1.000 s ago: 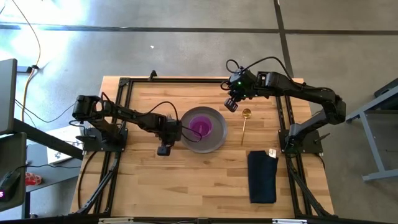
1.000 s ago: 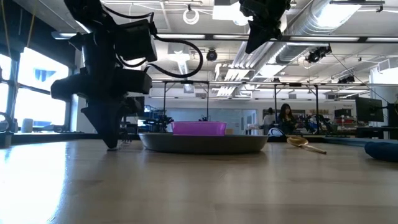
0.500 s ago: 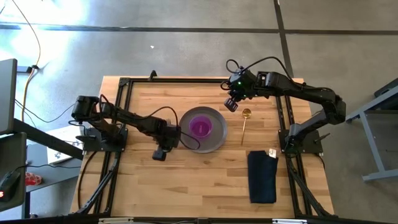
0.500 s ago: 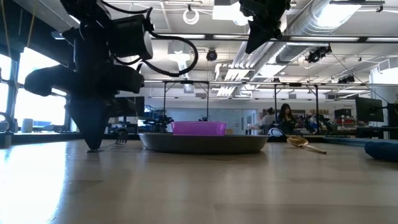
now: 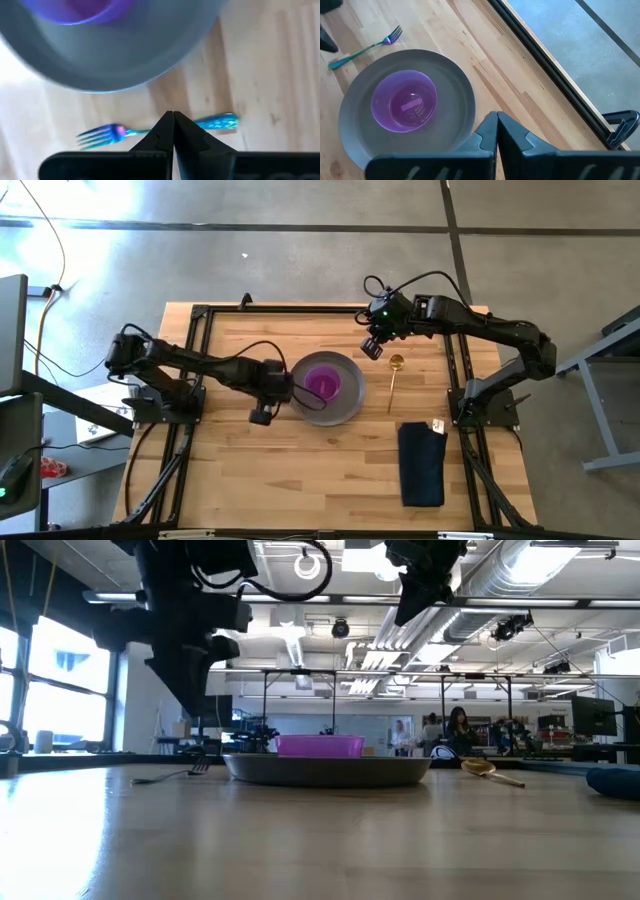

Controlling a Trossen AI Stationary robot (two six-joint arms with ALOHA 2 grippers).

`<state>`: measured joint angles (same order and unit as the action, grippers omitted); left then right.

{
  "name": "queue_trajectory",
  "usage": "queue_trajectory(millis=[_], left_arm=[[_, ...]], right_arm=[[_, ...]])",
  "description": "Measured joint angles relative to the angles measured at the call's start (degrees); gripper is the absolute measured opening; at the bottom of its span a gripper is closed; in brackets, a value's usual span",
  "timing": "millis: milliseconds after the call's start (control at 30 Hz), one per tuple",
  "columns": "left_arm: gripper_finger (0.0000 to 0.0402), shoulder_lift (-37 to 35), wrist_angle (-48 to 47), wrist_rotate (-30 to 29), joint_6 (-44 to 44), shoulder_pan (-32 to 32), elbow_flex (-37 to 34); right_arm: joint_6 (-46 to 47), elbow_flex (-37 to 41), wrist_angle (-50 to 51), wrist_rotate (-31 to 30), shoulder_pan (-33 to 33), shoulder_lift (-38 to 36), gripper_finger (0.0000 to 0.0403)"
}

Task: Set table place
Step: Adjust the gray plate

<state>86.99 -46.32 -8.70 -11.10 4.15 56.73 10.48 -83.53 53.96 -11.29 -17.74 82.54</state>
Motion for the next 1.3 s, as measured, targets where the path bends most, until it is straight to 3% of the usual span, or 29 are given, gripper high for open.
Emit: queue_trajectory(millis=[133,333,600,700,767,867,967,1067,1300], left_arm=[[0.0,-1.46,-1.59,-2.49,2.45,2.77,-0.88],[0.0,-1.47,-1.46,0.62,1.86,8.91,-4.22],[0.0,-2.33,2.76,1.63,0.31,9.46,-4.72],[0.0,-4.0,5.76,1.74,1.1,10.18,-4.65],[0.0,-5.42,6.72,1.89,1.81,11.23,-3.8],[0.0,-7.93,6.12,1.62,2.09,13.65,-1.93],[0.0,-11.29,5.78,-0.32,1.89,15.86,0.0],[0.0,-14.98,5.65,-2.45,0.98,18.28,1.54],[0.0,-21.78,2.11,-3.07,-2.03,23.99,2.67]], right_arm=[[-0.39,0.0,-0.07,0.0,0.0,0.02,0.0],[-0.46,0.0,0.18,0.35,0.0,0.02,0.0],[2.77,0.15,5.99,-1.47,0.0,0.08,0.0],[2.98,3.23,1.51,-1.97,-0.74,0.31,0.0],[3.7,6.17,-5.22,1.63,-2.46,1.15,0.0],[4.89,9.98,-14.19,6.35,-4.84,4.28,0.0],[5.6,10.45,-17.04,8.03,-6.3,10.0,0.0],[5.59,8.49,-17.05,11.31,-7.14,17.02,0.0],[4.43,-0.15,-17.31,11.05,-7.17,29.89,0.0]])
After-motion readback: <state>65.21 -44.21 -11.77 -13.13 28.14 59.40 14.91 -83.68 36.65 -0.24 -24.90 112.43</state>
